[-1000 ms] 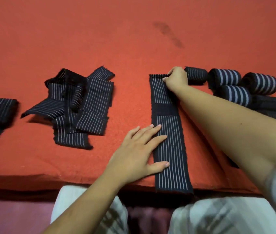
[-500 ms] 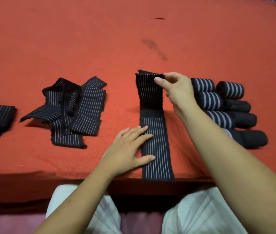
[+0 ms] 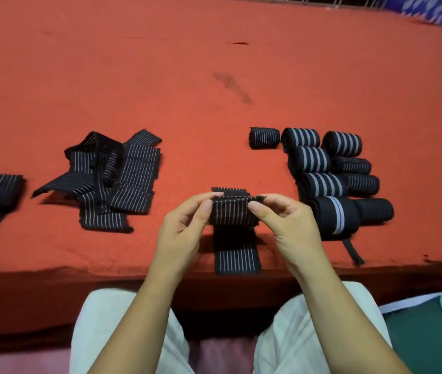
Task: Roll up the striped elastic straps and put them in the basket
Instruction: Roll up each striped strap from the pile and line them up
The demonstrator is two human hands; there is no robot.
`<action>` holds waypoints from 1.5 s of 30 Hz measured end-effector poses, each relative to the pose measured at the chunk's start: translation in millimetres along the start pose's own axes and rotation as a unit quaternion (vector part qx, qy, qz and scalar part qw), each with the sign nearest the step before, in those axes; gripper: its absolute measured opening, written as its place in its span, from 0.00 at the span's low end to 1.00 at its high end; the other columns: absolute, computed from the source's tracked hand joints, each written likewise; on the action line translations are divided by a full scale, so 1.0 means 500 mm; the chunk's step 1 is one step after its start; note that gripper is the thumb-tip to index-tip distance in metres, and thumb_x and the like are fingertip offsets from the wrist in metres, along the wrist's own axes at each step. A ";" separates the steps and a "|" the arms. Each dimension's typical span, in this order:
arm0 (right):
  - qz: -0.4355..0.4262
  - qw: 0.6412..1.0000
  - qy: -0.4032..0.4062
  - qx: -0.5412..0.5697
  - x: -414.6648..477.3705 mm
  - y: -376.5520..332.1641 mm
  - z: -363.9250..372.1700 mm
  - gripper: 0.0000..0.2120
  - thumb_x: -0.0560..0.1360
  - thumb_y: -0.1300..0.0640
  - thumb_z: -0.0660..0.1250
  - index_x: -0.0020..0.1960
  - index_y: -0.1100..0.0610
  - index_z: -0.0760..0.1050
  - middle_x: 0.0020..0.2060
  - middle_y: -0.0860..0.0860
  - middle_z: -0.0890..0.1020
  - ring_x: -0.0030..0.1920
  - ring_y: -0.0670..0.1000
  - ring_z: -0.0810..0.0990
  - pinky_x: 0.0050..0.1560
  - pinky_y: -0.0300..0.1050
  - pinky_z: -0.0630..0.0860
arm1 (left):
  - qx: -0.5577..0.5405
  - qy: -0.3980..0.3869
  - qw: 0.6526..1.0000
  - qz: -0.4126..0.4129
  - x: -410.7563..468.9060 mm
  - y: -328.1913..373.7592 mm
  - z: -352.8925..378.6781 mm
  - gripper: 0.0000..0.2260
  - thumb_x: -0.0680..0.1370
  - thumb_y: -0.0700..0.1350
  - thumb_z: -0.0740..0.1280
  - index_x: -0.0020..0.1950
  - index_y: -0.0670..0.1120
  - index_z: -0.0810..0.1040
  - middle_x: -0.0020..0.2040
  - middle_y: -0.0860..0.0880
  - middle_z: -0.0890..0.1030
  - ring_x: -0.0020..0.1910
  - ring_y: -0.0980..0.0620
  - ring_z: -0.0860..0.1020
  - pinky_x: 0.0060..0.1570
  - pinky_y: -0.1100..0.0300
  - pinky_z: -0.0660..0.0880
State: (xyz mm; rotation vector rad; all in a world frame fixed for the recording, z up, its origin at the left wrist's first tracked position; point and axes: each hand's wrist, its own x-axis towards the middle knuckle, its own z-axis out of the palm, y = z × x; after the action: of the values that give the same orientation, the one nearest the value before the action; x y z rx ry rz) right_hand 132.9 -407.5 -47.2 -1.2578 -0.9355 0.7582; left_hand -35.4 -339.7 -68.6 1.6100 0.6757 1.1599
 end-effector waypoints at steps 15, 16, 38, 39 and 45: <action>-0.007 0.999 -0.047 -0.022 -0.021 -0.026 -0.013 0.06 0.77 0.65 0.70 0.50 0.55 0.82 0.41 0.53 0.85 0.44 0.49 0.83 0.48 0.48 0.80 | 0.032 -0.037 0.999 -0.012 -0.007 0.025 0.008 0.04 0.79 0.51 0.67 0.51 0.60 0.81 0.43 0.58 0.82 0.41 0.59 0.79 0.44 0.59 0.76; -0.014 0.998 -0.058 -0.030 -0.021 -0.030 -0.013 0.07 0.77 0.64 0.70 0.51 0.55 0.82 0.41 0.50 0.86 0.43 0.46 0.83 0.46 0.43 0.80 | 0.048 -0.036 0.998 0.001 -0.005 0.028 0.007 0.04 0.79 0.53 0.65 0.52 0.60 0.80 0.41 0.58 0.81 0.39 0.58 0.78 0.41 0.56 0.76; -0.073 0.995 -0.041 -0.054 -0.014 -0.076 -0.007 0.10 0.73 0.69 0.72 0.49 0.56 0.82 0.42 0.45 0.85 0.45 0.42 0.83 0.48 0.35 0.77 | -0.030 -0.058 0.998 -0.010 0.010 0.069 0.021 0.09 0.80 0.38 0.66 0.59 0.46 0.77 0.45 0.59 0.81 0.46 0.61 0.78 0.48 0.66 0.74; -0.079 0.994 -0.043 -0.064 -0.011 -0.080 -0.006 0.09 0.73 0.68 0.72 0.48 0.56 0.82 0.41 0.46 0.85 0.44 0.42 0.82 0.48 0.35 0.77 | -0.017 -0.061 0.998 -0.006 0.011 0.070 0.022 0.06 0.80 0.41 0.66 0.57 0.46 0.78 0.43 0.60 0.80 0.44 0.62 0.77 0.46 0.67 0.73; -0.085 0.994 -0.056 -0.032 -0.005 -0.100 0.005 0.09 0.73 0.69 0.73 0.49 0.58 0.82 0.43 0.49 0.85 0.43 0.41 0.82 0.47 0.35 0.77 | -0.058 -0.016 0.998 0.014 0.025 0.092 0.028 0.05 0.77 0.40 0.67 0.52 0.44 0.80 0.39 0.59 0.81 0.40 0.64 0.77 0.42 0.70 0.73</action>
State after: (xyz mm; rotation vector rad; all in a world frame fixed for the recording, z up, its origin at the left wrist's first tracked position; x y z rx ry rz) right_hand 128.5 -417.0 1.6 -1.1829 -1.1515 0.6739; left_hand -22.8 -350.3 -22.0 1.5402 0.5573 1.1706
